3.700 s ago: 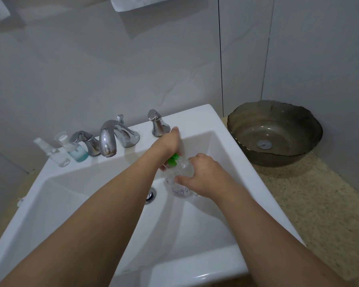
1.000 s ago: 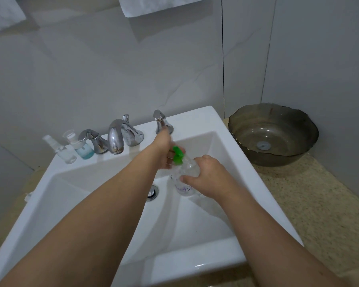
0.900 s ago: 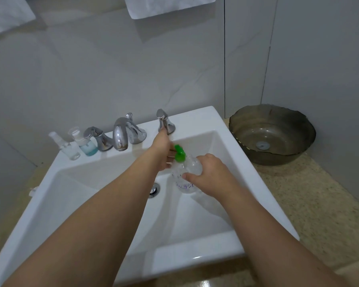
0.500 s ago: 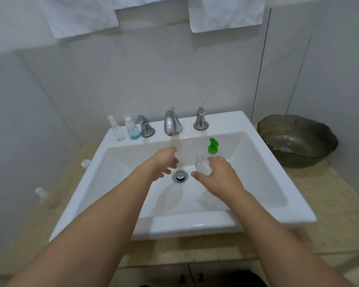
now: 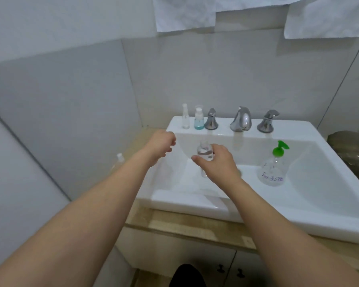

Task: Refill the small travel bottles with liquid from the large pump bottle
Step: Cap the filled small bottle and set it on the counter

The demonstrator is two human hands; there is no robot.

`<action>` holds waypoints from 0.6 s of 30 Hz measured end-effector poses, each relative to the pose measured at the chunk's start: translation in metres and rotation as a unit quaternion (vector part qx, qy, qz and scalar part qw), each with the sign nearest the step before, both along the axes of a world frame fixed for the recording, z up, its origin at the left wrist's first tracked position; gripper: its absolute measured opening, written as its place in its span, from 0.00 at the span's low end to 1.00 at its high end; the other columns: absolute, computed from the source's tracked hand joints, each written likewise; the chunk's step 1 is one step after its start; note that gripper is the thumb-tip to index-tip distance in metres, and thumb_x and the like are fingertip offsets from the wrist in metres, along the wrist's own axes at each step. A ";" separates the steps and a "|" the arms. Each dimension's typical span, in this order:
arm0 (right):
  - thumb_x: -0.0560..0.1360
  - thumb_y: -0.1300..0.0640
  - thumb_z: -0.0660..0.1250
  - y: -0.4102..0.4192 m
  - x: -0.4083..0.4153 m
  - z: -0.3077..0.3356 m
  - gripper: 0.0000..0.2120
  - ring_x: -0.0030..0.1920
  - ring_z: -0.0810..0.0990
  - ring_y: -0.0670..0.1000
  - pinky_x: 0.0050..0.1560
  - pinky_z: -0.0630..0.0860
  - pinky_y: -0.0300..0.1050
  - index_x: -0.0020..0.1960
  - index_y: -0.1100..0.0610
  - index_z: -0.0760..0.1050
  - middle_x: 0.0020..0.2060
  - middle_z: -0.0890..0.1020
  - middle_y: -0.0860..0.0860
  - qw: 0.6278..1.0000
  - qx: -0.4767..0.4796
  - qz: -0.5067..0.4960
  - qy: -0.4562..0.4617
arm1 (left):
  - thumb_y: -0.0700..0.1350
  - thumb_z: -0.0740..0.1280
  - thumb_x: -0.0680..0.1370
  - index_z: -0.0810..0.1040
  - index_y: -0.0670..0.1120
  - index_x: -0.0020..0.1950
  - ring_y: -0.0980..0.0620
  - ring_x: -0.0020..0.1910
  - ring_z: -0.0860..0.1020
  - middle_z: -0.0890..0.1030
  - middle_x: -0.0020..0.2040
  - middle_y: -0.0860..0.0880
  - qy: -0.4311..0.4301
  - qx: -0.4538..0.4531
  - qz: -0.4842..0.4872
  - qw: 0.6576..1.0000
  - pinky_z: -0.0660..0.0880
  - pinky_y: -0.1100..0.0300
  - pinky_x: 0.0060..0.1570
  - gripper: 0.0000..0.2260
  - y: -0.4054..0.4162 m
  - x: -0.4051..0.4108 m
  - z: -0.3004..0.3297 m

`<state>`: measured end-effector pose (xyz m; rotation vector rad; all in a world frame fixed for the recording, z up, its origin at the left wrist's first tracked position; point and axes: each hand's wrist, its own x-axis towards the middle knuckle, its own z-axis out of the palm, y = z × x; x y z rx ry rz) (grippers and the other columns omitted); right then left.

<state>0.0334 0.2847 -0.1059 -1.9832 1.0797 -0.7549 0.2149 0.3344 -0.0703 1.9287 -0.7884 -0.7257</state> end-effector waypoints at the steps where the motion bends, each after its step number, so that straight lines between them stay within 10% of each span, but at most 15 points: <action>1: 0.72 0.44 0.71 0.001 0.004 0.000 0.18 0.55 0.74 0.51 0.55 0.72 0.48 0.56 0.53 0.75 0.53 0.75 0.49 1.000 0.006 0.000 -0.012 | 0.42 0.62 0.80 0.77 0.44 0.47 0.46 0.44 0.76 0.80 0.49 0.46 -0.003 -0.010 0.014 1.000 0.69 0.55 0.45 0.06 0.001 0.007 0.000; 9: 0.73 0.48 0.71 -0.012 0.060 -0.011 0.14 0.48 0.78 0.46 0.48 0.77 0.47 0.54 0.52 0.74 0.49 0.79 0.46 0.992 0.094 0.023 -0.079 | 0.40 0.62 0.79 0.73 0.47 0.39 0.47 0.39 0.71 0.75 0.39 0.46 -0.060 -0.008 0.093 0.994 0.64 0.56 0.35 0.08 0.003 0.064 -0.037; 11: 0.73 0.47 0.71 -0.023 0.075 -0.019 0.14 0.47 0.78 0.45 0.47 0.78 0.46 0.54 0.51 0.74 0.47 0.79 0.44 0.991 0.105 0.025 -0.079 | 0.44 0.64 0.79 0.77 0.47 0.50 0.46 0.44 0.75 0.79 0.47 0.45 -0.053 -0.002 0.114 0.992 0.68 0.56 0.41 0.03 -0.009 0.076 -0.050; 14: 0.73 0.48 0.72 -0.037 0.091 -0.029 0.13 0.46 0.78 0.43 0.40 0.73 0.39 0.54 0.51 0.74 0.46 0.80 0.44 0.988 0.117 0.032 -0.097 | 0.47 0.65 0.82 0.69 0.44 0.74 0.43 0.63 0.76 0.75 0.69 0.44 -0.035 0.012 0.155 0.987 0.70 0.57 0.53 0.21 -0.028 0.092 -0.068; 18: 0.74 0.49 0.72 -0.061 0.108 -0.045 0.11 0.44 0.77 0.41 0.38 0.71 0.36 0.53 0.51 0.75 0.46 0.80 0.44 0.986 0.126 0.040 -0.099 | 0.46 0.66 0.81 0.62 0.42 0.79 0.41 0.71 0.71 0.69 0.76 0.42 -0.041 0.038 0.181 0.982 0.70 0.52 0.68 0.28 -0.052 0.110 -0.087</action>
